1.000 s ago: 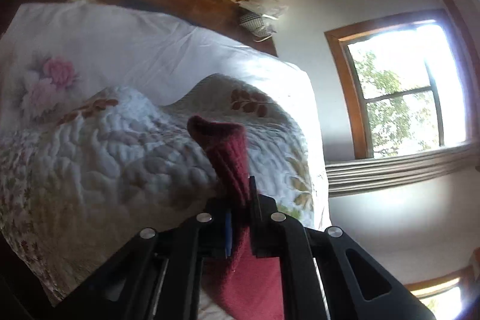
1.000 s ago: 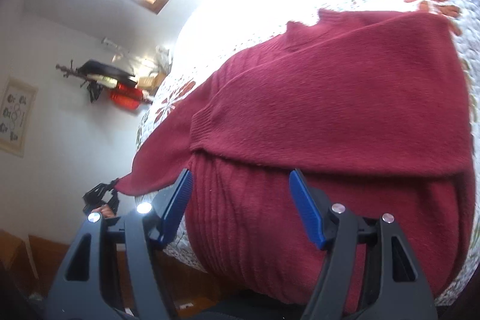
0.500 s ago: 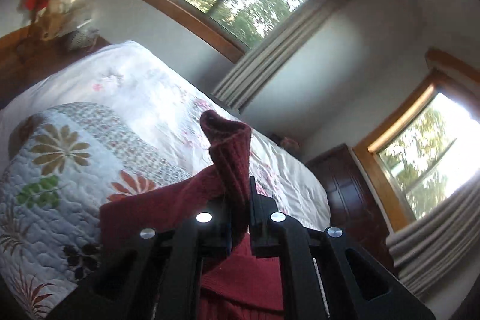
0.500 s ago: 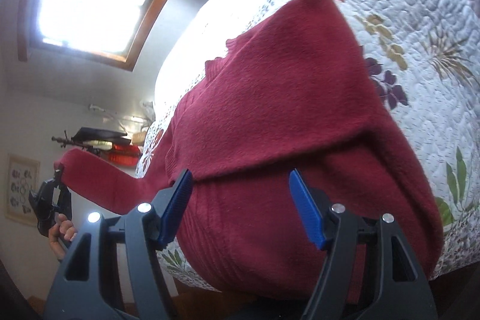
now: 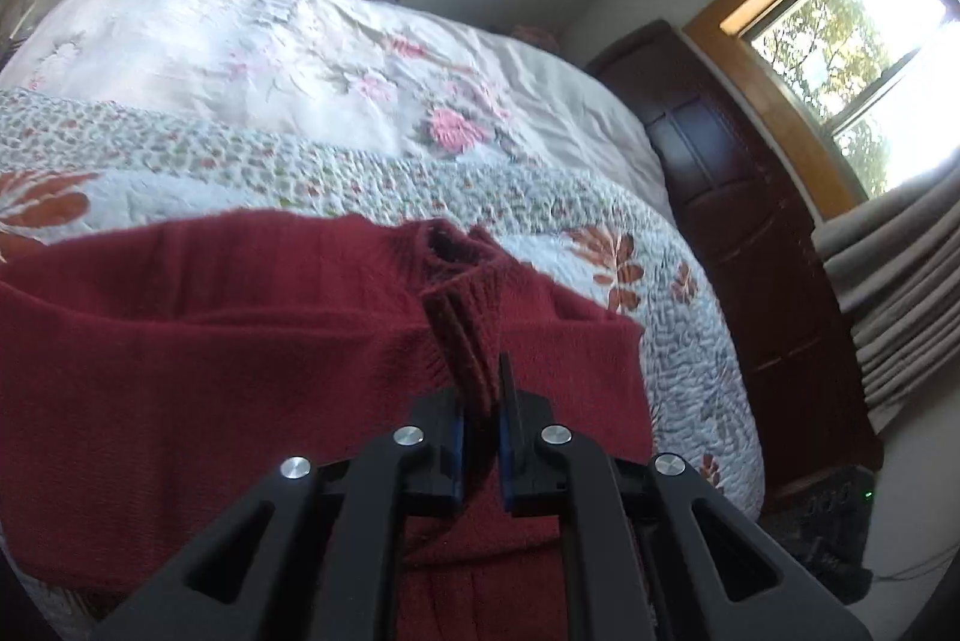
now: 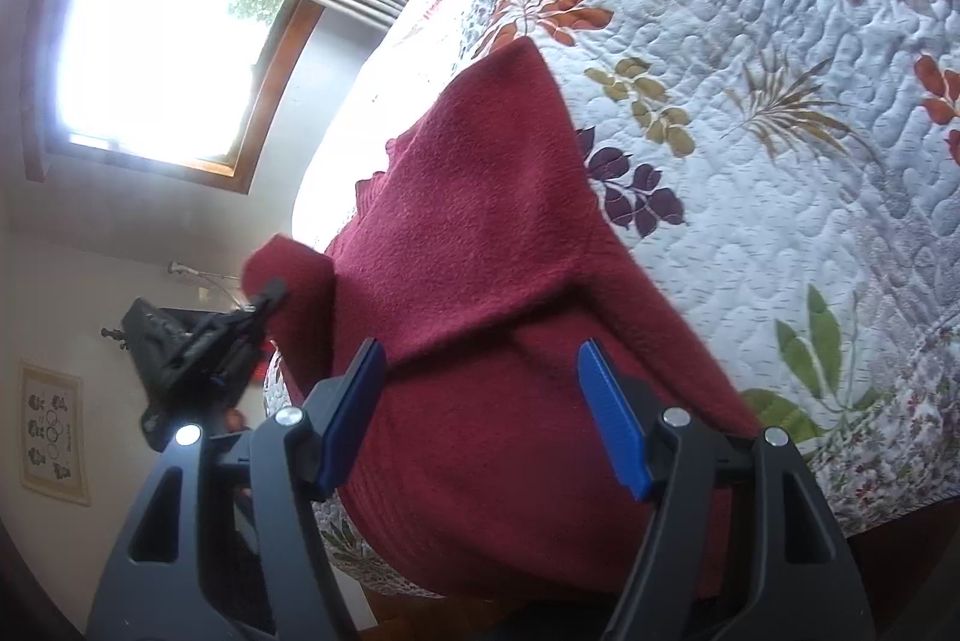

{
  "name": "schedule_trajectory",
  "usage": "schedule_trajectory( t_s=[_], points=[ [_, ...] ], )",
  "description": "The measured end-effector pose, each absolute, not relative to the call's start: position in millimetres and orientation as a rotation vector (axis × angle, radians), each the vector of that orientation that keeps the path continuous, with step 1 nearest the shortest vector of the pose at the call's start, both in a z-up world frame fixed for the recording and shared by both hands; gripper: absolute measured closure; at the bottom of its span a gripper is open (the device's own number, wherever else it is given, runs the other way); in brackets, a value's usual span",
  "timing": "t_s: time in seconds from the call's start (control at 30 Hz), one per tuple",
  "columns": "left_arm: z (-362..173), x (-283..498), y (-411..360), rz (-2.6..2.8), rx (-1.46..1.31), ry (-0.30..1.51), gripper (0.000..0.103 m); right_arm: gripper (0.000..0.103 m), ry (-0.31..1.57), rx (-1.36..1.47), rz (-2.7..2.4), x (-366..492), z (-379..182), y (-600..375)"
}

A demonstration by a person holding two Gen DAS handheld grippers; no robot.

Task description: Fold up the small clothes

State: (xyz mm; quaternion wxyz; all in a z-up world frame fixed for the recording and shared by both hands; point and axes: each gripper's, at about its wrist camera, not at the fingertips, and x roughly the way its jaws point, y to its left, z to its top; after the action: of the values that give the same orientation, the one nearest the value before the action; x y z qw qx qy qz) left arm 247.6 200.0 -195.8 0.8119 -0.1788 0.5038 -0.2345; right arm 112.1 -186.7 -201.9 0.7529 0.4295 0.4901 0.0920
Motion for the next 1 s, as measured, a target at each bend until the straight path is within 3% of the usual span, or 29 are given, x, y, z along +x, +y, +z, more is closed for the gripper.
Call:
schedule_trajectory(
  t_s=[0.1, 0.13, 0.17, 0.23, 0.27, 0.4, 0.43, 0.47, 0.5, 0.8, 0.87, 0.93, 1.0],
  points=[
    [-209, 240, 183, -0.509, -0.365, 1.122, 0.089, 0.031, 1.068, 0.912, 0.220, 114, -198, -189],
    [-206, 235, 185, -0.516, -0.383, 1.124, 0.076, 0.030, 1.069, 0.900, 0.242, 118, -196, -187],
    [-201, 228, 183, -0.523, -0.402, 1.112, 0.052, 0.028, 1.074, 0.892, 0.262, 123, -194, -185],
    [-184, 213, 194, -0.520, -0.444, 1.048, 0.026, 0.023, 1.100, 0.894, 0.323, 136, -190, -178],
    [-177, 203, 203, -0.514, -0.465, 1.027, 0.021, 0.021, 1.113, 0.906, 0.357, 144, -188, -173],
    [-166, 162, 246, -0.432, -0.554, 1.018, 0.018, 0.024, 1.161, 0.915, 0.476, 195, -197, -144],
    [-167, 147, 260, -0.397, -0.584, 1.020, 0.017, 0.031, 1.184, 0.922, 0.499, 208, -202, -136],
    [-171, 133, 273, -0.360, -0.613, 1.028, 0.016, 0.047, 1.218, 0.941, 0.538, 222, -211, -126],
    [-175, 119, 287, -0.323, -0.642, 1.037, 0.015, 0.053, 1.251, 0.954, 0.561, 233, -218, -118],
    [-224, -13, 378, 0.018, -0.882, 1.073, 0.015, 0.043, 1.391, 0.833, 0.570, 282, -239, -69],
    [-233, -31, 385, 0.061, -0.933, 1.079, 0.015, 0.046, 1.399, 0.829, 0.588, 289, -237, -60],
    [-237, -41, 386, 0.080, -0.959, 1.079, 0.015, 0.060, 1.409, 0.800, 0.606, 297, -233, -50],
    [-235, -43, 383, 0.081, -0.955, 1.074, 0.015, 0.095, 1.420, 0.767, 0.613, 303, -230, -42]
  ],
)
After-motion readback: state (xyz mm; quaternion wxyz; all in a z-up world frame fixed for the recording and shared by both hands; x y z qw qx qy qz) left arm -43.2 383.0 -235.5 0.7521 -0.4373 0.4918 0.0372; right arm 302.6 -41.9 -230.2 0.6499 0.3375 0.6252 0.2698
